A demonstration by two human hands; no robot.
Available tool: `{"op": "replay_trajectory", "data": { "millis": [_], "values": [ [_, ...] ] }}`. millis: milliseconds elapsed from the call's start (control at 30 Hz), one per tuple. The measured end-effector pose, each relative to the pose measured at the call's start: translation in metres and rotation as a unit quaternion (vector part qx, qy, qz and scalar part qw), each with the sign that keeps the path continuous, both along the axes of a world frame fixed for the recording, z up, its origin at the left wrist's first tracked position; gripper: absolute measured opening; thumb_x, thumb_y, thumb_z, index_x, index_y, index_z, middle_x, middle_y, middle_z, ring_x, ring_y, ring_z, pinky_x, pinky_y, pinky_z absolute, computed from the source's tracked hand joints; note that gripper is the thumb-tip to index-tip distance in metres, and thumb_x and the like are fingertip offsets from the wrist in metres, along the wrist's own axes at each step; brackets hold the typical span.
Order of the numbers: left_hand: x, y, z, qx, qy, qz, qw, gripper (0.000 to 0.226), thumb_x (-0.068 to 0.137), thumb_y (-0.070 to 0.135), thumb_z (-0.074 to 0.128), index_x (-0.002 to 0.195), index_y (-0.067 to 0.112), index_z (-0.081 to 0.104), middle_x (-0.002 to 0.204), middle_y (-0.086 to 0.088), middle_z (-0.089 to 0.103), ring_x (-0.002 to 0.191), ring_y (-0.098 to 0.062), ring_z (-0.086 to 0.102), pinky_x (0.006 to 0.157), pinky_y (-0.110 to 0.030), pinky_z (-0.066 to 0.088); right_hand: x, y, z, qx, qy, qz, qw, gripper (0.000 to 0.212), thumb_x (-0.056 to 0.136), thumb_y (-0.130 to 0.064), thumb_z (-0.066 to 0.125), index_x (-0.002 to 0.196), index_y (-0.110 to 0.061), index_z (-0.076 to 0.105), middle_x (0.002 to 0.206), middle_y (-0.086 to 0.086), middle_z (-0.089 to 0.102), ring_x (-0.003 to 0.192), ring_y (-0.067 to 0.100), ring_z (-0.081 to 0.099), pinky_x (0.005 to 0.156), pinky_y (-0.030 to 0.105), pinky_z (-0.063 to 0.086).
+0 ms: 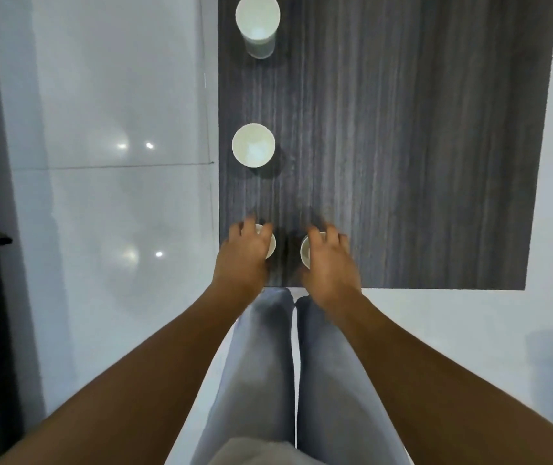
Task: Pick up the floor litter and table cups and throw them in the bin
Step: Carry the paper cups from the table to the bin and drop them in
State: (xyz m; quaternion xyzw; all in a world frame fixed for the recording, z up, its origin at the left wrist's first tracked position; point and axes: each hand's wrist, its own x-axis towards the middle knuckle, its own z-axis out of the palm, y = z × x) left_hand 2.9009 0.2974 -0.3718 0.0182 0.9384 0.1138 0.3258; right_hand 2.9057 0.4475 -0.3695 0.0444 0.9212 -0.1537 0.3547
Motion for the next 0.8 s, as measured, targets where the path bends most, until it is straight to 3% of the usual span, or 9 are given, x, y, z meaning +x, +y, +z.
{"op": "replay_trajectory", "data": {
  "millis": [200,367,600,800],
  "values": [
    [0.003,0.017,0.06,0.024,-0.028,-0.034,0.999,0.066,0.083,0.03,0.071,0.14,0.022,0.039,0.145,-0.004,0.039,0.13,-0.026,0.039,0.104,-0.037,0.043,0.015,0.035,0.064,-0.022,-0.011,-0.084,0.996,0.064,0.089,-0.026,0.064,0.144,-0.022,0.031,0.147,0.005,0.031,0.133,0.027,0.032,0.103,0.04,0.043],
    [-0.032,0.062,0.14,0.043,-0.001,-0.097,0.994,0.065,0.083,0.025,0.069,0.14,0.021,0.037,0.141,-0.002,0.038,0.128,-0.025,0.035,0.099,-0.037,0.044,0.014,0.089,0.146,-0.027,0.028,-0.162,0.986,0.064,0.088,-0.026,0.065,0.143,-0.022,0.032,0.143,0.004,0.033,0.13,0.026,0.034,0.099,0.042,0.047],
    [-0.088,0.202,0.248,0.037,0.035,-0.173,0.984,0.057,0.088,0.024,0.06,0.14,0.018,0.037,0.134,-0.002,0.037,0.126,-0.024,0.033,0.093,-0.039,0.045,-0.007,0.232,0.248,-0.017,0.089,-0.21,0.973,0.063,0.084,-0.029,0.068,0.139,-0.018,0.038,0.136,0.009,0.039,0.124,0.031,0.041,0.096,0.041,0.045],
    [-0.103,0.367,0.329,0.059,0.097,-0.198,0.974,0.061,0.086,0.024,0.064,0.14,0.013,0.039,0.136,-0.007,0.038,0.128,-0.028,0.033,0.099,-0.041,0.044,-0.008,0.395,0.324,-0.001,0.133,-0.212,0.968,0.07,0.081,-0.031,0.071,0.142,-0.02,0.037,0.133,0.011,0.042,0.119,0.032,0.046,0.095,0.04,0.047]
  ]
}}
